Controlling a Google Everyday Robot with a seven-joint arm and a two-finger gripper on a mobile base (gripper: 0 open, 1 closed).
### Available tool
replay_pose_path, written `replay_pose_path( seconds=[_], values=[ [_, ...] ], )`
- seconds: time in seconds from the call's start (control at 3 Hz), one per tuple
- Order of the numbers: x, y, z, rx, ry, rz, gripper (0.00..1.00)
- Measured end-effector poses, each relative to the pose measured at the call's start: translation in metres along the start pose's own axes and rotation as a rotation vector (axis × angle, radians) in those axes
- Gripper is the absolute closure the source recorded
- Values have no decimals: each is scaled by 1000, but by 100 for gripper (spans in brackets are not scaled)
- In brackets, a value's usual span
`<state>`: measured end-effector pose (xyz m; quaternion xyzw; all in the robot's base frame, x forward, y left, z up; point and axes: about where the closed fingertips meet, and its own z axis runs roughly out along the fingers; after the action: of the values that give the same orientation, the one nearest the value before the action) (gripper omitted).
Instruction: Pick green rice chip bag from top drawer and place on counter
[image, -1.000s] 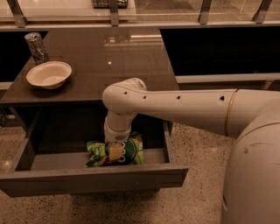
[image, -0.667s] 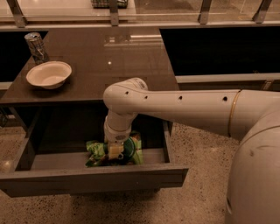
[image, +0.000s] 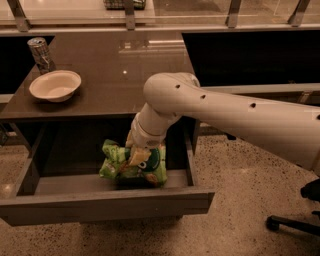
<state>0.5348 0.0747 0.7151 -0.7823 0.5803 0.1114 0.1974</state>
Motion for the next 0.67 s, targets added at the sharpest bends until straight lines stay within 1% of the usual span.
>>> replay_pose_path(
  seconds=[0.33,0.67],
  values=[
    [-8,-6,-60,60,-10,-16,100],
    [-20,-23,-134,102,27,-62,100]
  ],
)
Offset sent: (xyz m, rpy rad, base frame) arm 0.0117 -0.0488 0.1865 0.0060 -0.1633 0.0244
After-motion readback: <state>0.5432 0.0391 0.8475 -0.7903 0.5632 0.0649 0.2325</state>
